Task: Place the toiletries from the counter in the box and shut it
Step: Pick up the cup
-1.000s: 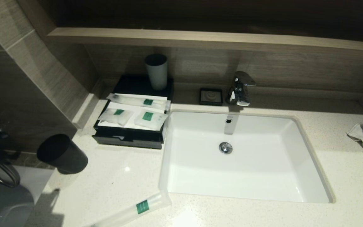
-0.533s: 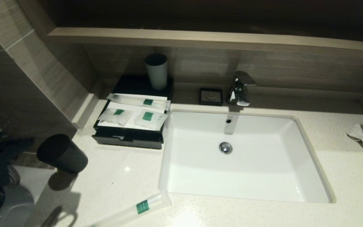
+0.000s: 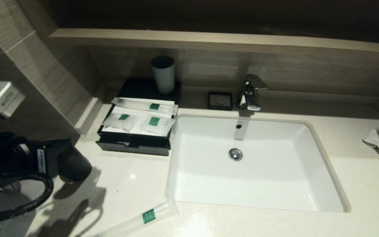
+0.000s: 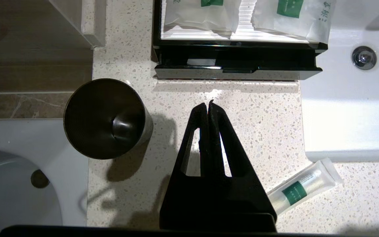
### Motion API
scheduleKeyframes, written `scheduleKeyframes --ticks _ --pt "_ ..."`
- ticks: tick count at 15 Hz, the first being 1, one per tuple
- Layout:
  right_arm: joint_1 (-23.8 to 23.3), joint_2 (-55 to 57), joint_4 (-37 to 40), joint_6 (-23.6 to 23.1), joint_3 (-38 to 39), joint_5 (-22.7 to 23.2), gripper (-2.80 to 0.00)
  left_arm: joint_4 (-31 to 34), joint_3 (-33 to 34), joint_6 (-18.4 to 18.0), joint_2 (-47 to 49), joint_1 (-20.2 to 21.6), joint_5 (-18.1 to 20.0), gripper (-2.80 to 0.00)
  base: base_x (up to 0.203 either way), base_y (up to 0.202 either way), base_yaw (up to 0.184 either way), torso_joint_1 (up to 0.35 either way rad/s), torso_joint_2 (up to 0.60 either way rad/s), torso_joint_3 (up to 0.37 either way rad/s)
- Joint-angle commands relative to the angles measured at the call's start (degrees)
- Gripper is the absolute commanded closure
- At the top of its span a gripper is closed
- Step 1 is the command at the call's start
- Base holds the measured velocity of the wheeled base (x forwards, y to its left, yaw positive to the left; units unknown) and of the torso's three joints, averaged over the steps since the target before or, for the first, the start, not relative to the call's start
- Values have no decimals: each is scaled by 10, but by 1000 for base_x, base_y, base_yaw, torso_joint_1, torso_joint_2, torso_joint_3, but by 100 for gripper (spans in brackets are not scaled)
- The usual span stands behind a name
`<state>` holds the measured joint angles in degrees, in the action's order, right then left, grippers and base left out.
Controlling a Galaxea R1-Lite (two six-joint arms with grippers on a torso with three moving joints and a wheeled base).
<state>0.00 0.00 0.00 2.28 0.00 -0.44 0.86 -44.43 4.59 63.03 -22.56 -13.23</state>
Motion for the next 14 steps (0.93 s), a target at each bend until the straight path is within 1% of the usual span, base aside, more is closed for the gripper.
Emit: scheduleKeyframes --ticks 1,3,4,5,7,9,10,12,14 --pt "0 1 0 0 0 0 0 -2 0 4 11 -18 -14 0 0 0 0 0 0 0" --pt "0 0 0 0 0 0 0 -2 10 12 -11 -18 -30 0 0 0 0 0 0 0" --pt "0 0 0 0 0 0 0 -2 18 22 -23 -18 -35 0 0 0 0 0 0 0" --pt "0 0 0 0 0 0 0 -2 26 33 -36 -17 -37 0 0 0 0 0 0 0" --pt "0 1 0 0 0 0 0 0 54 41 -59 -16 -42 0 0 0 0 0 0 0" --pt "0 1 0 0 0 0 0 -2 92 43 -77 -16 -72 0 0 0 0 0 0 0" --pt "0 0 0 0 0 0 0 -2 109 52 -86 -16 -89 0 0 0 0 0 0 0" --pt "0 1 0 0 0 0 0 -1 129 95 -91 -15 -103 0 0 0 0 0 0 0" --pt "0 0 0 0 0 0 0 -1 150 117 -92 -15 -115 0 0 0 0 0 0 0"
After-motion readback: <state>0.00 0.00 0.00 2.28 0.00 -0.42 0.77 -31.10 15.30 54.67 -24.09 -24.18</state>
